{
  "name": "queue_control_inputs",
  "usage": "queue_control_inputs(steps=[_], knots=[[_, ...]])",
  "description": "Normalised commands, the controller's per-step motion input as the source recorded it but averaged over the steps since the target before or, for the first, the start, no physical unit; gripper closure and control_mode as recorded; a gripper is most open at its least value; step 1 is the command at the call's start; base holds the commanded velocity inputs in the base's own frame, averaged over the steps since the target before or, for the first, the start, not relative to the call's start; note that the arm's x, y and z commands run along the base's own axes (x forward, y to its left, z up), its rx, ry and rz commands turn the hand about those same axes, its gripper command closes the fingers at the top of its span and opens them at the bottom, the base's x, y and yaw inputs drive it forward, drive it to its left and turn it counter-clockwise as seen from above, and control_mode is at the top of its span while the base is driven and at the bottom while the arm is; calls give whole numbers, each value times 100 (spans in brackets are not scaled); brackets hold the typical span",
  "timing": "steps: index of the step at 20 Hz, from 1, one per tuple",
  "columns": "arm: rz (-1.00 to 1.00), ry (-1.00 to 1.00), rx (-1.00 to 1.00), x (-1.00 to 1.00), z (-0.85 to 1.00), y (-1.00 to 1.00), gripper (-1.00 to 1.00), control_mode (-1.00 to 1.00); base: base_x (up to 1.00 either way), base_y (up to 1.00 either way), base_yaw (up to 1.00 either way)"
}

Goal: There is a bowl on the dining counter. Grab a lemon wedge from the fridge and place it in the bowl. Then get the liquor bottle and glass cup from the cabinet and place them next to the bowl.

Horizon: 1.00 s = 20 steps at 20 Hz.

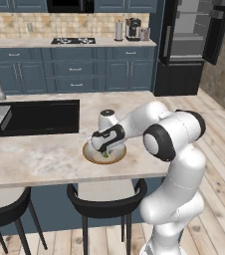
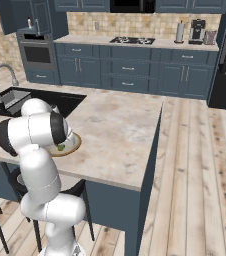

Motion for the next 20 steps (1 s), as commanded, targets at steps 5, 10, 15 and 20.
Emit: queue_control_inputs(steps=[5,10,15,20], knots=[[0,0,0,0,0,0,-100,-100,0,0,0],[0,-2,0,-12,5,0,-100,-100,0,0,0],[0,-11,0,-40,45,-7,-100,-100,0,0,0],[0,-17,3,-46,66,-21,-100,-100,0,0,0]])
